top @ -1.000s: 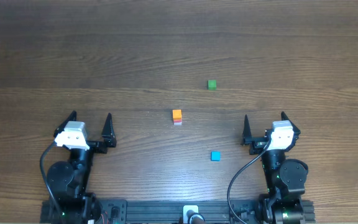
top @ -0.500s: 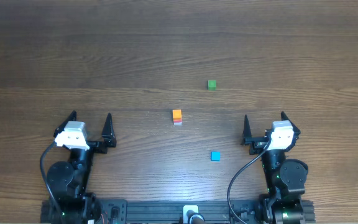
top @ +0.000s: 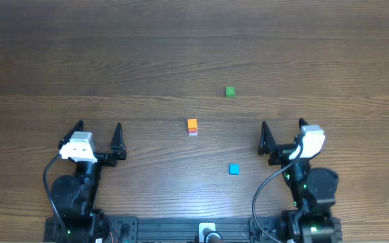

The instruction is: Stack Cubes

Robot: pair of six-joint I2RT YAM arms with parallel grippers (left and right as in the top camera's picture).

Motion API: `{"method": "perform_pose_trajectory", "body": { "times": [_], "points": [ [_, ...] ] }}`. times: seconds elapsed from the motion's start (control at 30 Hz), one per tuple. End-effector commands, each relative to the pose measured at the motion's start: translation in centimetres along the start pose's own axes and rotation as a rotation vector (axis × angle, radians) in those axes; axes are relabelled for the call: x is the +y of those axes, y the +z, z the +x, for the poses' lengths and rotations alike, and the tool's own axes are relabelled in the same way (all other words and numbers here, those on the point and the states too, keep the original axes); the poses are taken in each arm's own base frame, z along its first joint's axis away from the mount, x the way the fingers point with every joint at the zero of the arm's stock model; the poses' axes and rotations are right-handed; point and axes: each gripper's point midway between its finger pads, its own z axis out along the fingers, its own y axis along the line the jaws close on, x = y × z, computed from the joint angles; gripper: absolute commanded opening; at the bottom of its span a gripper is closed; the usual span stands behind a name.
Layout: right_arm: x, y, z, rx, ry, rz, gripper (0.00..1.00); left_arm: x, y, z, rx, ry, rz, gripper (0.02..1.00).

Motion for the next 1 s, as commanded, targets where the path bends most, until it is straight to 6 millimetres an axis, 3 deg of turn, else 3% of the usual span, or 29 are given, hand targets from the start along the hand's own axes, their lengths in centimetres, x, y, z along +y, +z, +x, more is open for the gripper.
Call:
{"method": "perform_pose_trajectory", "body": {
  "times": [0.03,0.23,0.43,0.7,0.87,1.0],
  "points": [
    [1.6,1.2,-5.1,0.08,0.035,-0.04,0.993,-0.1,0.0,0.1,-0.003,0.015,0.002,1.0],
    [2.7,6.5,-7.3,0.341,0.061,-0.039,0.991,-0.1,0.0,0.1,-0.003,0.015,0.002,1.0],
    [5.7,12.0,-5.6,0.594,0.002,-0.022,0.991,-0.1,0.0,0.1,-0.003,0.015,0.002,1.0],
    [9.6,16.0,2.0,0.873,-0.005,0.034,0.991,-0.1,0.0,0.1,-0.003,0.015,0.002,1.0],
    [9.4,17.2,6.9,0.99,0.036,0.097,0.991,-0.1,0.0,0.1,-0.003,0.015,0.002,0.996],
    [7.9,17.9,9.1,1.019,0.047,0.175,0.991,-0.1,0.0,0.1,-0.003,0.015,0.002,1.0]
  ]
}}
